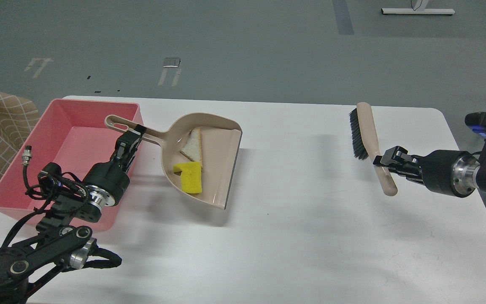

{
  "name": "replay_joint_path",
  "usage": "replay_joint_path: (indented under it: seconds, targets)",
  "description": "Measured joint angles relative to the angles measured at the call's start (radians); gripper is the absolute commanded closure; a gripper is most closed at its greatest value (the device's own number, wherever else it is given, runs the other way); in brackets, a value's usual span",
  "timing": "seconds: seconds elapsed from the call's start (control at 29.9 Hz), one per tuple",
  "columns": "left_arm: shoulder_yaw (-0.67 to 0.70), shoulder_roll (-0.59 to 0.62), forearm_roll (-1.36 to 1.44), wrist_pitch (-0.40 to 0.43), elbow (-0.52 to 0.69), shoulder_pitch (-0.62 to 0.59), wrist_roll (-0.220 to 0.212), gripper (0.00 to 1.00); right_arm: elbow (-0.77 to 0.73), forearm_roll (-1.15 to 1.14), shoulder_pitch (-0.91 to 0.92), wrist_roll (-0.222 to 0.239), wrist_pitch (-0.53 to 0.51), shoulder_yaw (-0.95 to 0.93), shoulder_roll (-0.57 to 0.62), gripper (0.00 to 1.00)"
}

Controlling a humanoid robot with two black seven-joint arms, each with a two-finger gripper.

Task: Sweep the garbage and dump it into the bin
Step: 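Lift the dustpan with the left gripper over the pink bin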

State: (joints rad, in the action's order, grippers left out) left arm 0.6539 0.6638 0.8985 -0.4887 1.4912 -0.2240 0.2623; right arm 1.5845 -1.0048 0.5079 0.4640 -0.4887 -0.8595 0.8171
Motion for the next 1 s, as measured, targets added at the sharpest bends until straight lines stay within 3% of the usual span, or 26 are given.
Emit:
replay_joint_path:
  seconds: [1.0]
  targets:
    - [0.038, 0.234, -0.167, 0.0, 0.0, -0.093, 0.001, 1.0, -0.002, -0.002, -0.014, 0.001, 0.0, 0.003, -0.018, 1.0]
